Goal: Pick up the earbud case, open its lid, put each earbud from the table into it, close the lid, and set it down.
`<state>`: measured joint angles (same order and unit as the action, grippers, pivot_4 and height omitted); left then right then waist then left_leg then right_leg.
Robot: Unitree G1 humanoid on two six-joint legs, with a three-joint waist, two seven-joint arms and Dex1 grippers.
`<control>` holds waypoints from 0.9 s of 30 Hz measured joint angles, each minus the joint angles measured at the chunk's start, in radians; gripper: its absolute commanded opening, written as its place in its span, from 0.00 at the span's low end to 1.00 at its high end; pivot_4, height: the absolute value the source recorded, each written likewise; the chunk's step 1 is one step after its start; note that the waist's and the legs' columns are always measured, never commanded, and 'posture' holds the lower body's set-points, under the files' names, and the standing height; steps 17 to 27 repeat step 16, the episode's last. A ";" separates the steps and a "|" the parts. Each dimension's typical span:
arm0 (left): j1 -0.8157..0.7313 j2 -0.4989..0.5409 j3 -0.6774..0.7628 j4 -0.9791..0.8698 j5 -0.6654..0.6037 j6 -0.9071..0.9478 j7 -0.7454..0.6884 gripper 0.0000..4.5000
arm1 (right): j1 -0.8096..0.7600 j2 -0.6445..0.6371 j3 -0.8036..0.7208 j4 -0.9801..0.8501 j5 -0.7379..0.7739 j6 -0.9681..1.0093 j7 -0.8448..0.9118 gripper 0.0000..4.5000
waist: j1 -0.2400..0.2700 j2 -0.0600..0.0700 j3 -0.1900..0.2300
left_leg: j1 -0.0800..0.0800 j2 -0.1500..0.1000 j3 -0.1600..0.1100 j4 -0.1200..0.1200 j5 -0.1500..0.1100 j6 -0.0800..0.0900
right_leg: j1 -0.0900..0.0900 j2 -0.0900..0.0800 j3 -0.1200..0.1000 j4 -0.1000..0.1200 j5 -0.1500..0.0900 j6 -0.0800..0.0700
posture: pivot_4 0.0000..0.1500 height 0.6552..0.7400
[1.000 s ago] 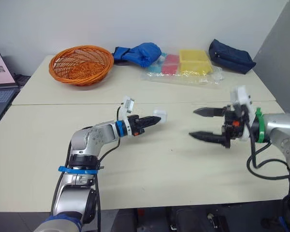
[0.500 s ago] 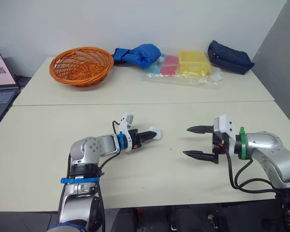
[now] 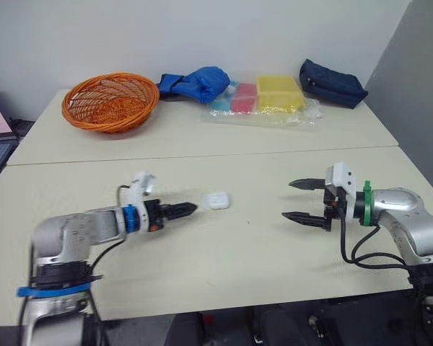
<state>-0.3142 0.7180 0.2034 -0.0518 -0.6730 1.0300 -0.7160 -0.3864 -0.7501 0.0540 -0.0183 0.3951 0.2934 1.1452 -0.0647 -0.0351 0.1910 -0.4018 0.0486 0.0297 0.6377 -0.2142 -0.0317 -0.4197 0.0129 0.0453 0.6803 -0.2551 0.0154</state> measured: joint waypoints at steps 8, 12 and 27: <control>0.107 0.182 -0.046 0.100 0.337 -0.795 -0.281 0.99 | 0.011 -0.024 -0.037 0.053 -0.017 -0.067 0.032 1.00 | 0.033 -0.002 0.001 | -0.001 -0.001 0.004 -0.007 0.000 0.000 | -0.001 -0.014 0.000 -0.003 -0.007 -0.005 | 1.00 1.00; 0.094 0.165 -0.047 0.220 0.415 -1.037 -0.300 0.99 | 0.014 -0.023 -0.037 0.053 -0.018 -0.065 0.037 1.00 | 0.035 -0.002 0.001 | -0.004 -0.001 0.005 -0.007 0.000 0.000 | -0.002 -0.016 -0.002 -0.004 -0.006 0.001 | 1.00 1.00; 0.027 0.122 -0.062 0.242 0.405 -1.008 -0.303 0.99 | -0.008 -0.014 -0.034 0.054 -0.019 -0.063 0.033 1.00 | 0.035 -0.002 0.001 | -0.006 -0.001 0.004 -0.007 0.000 0.000 | -0.002 -0.013 -0.004 -0.004 -0.006 0.002 | 1.00 1.00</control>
